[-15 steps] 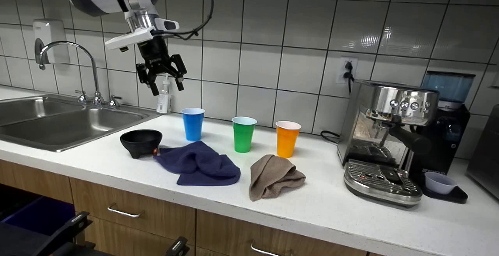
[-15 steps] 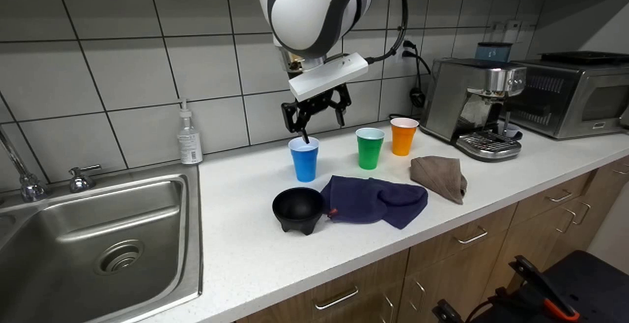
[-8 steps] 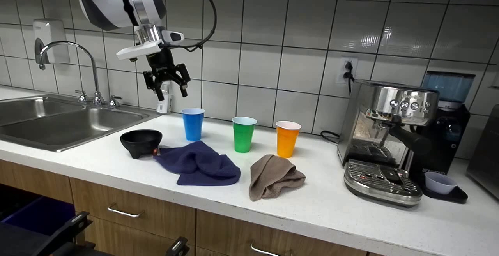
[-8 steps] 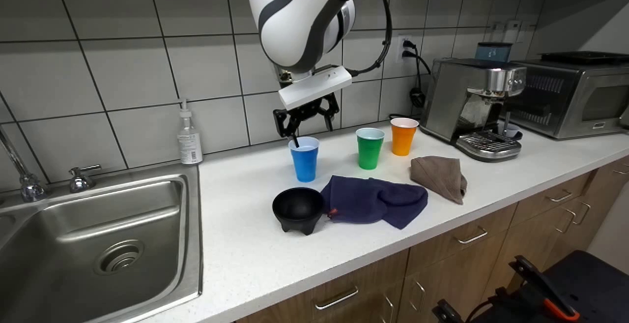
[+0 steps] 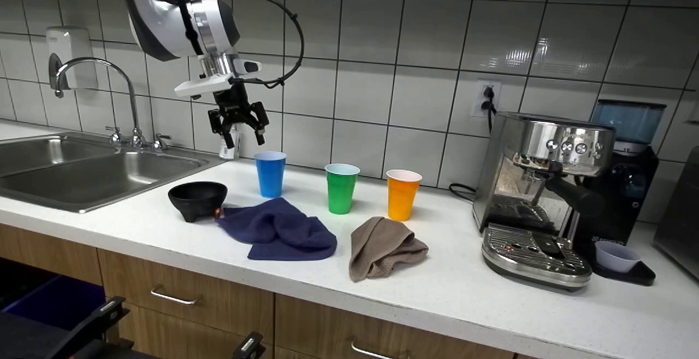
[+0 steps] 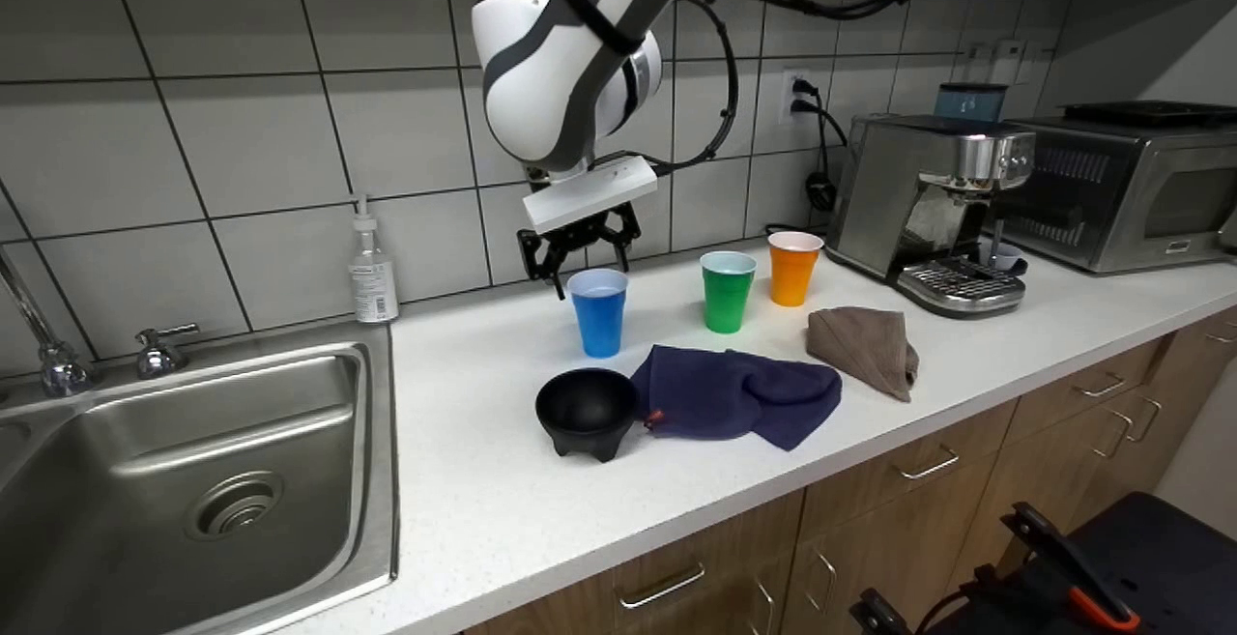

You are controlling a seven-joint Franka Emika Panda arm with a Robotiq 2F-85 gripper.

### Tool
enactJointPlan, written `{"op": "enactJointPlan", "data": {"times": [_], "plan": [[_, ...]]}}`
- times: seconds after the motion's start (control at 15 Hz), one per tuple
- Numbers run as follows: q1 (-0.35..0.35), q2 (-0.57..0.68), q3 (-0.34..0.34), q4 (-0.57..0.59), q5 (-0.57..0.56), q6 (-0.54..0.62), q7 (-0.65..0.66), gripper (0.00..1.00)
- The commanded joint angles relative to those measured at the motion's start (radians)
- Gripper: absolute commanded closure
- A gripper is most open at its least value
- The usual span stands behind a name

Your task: Stack up the plastic cups

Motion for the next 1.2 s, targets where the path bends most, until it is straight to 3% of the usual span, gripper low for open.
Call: {"op": "enactJointPlan", "data": {"times": [0.0, 1.13], "plan": [[0.023, 0.082, -0.029, 0.105, 0.048, -0.008, -0.025, 0.0], [0.058, 0.259, -0.078, 0.32, 0.152, -0.019, -0.03, 0.0]]}}
